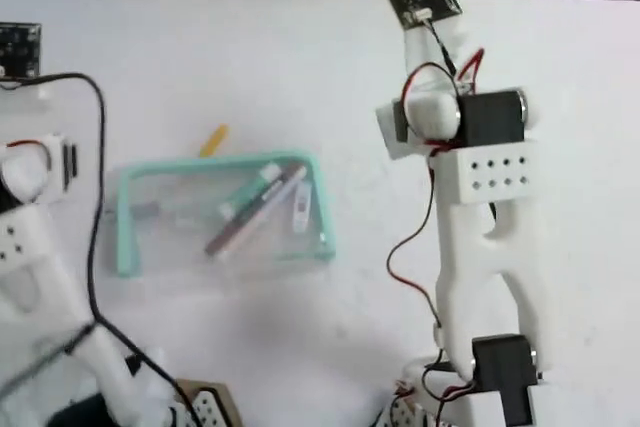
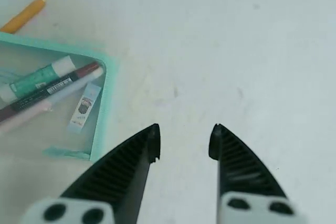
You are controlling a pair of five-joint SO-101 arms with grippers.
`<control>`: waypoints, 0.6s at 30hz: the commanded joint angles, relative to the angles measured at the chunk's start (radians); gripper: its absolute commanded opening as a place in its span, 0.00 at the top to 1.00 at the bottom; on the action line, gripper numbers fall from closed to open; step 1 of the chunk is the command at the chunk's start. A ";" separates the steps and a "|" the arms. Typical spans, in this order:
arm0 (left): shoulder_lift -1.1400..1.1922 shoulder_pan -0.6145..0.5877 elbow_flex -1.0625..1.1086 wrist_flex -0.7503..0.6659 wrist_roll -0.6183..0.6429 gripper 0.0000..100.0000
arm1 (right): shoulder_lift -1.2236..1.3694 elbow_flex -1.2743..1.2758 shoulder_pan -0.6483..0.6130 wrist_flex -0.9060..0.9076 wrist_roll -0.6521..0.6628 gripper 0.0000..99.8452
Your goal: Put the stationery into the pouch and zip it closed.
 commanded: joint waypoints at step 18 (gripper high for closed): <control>0.829 0.016 -0.046 -0.402 -0.048 0.86 | -0.024 0.023 -0.013 -0.010 0.011 0.84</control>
